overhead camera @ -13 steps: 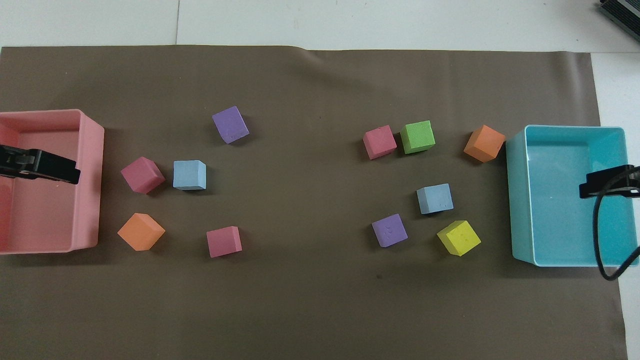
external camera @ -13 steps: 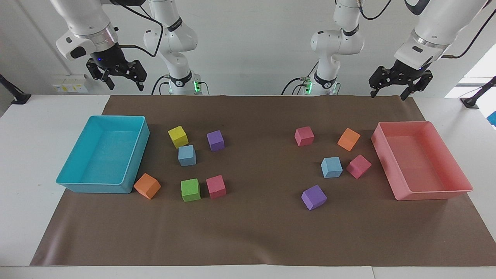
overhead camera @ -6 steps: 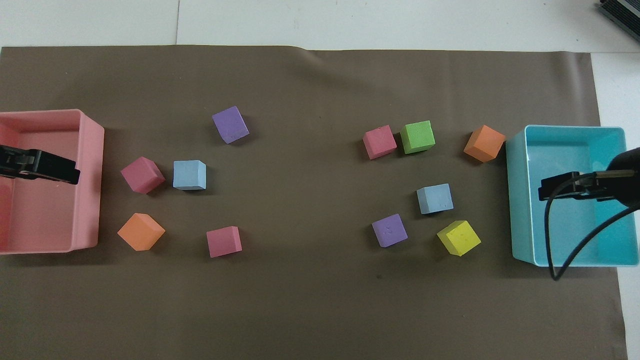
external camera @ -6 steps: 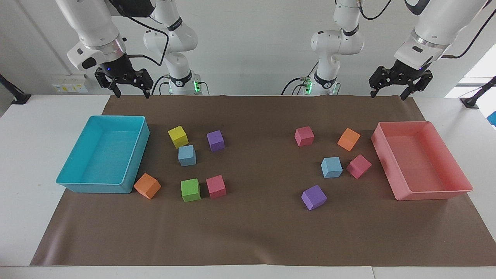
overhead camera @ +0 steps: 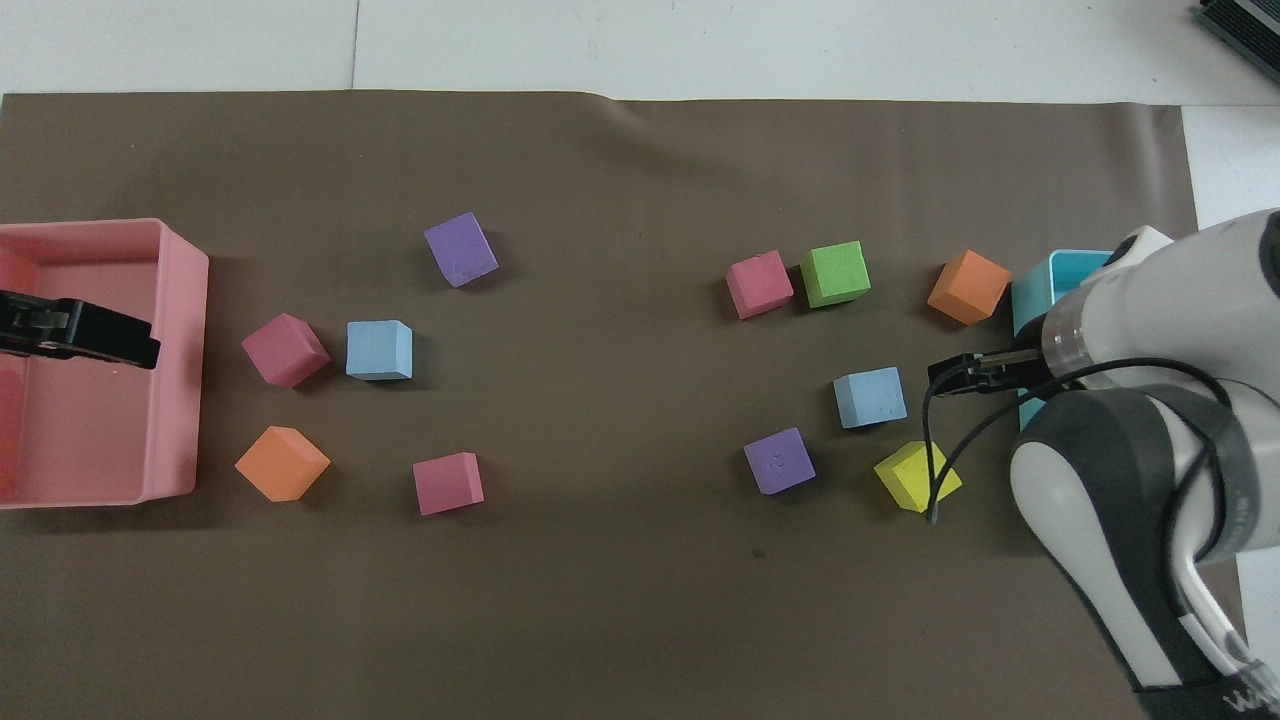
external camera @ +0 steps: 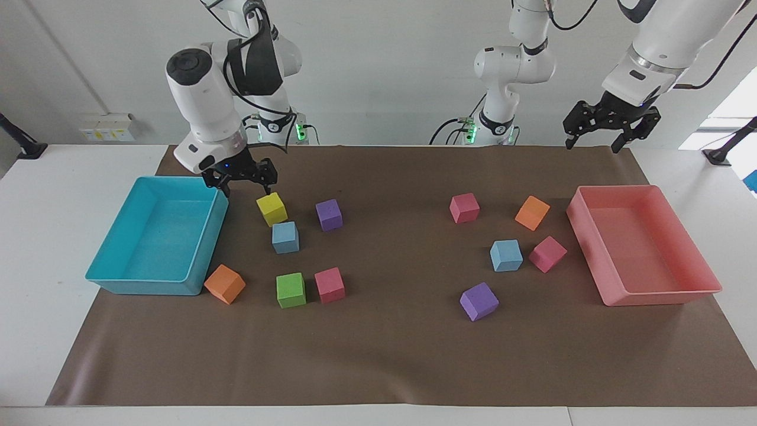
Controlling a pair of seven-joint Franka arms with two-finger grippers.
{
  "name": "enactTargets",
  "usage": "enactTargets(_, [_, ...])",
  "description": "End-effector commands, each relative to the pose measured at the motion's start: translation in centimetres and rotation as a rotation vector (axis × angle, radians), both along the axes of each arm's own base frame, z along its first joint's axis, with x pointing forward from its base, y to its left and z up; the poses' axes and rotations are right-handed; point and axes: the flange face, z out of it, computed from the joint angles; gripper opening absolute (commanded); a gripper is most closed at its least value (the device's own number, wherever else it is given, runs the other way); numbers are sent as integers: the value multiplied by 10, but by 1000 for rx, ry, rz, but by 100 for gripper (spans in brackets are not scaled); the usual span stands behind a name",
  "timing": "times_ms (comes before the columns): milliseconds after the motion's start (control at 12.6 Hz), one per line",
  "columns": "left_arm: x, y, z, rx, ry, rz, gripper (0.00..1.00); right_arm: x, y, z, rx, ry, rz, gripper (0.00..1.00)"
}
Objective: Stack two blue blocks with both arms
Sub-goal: 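Reach the right gripper to the light blue cube and grasp it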
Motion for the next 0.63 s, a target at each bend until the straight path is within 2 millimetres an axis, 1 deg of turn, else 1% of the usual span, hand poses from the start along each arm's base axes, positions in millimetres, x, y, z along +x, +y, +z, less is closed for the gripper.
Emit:
enactTargets(0, [-5,6,2,5,6,-6,100,6,18,-51,26,-10,55,100])
enactTargets(238, [-5,6,2,5,6,-6,100,-2,19,-104,28,-43,78,100])
enactTargets(317, [-5,6,2,5,6,-6,100,-5,18,-115,27,-44,79,100])
enactTargets(554, [-5,6,2,5,6,-6,100,-15,19,-133,79,-36,30,100])
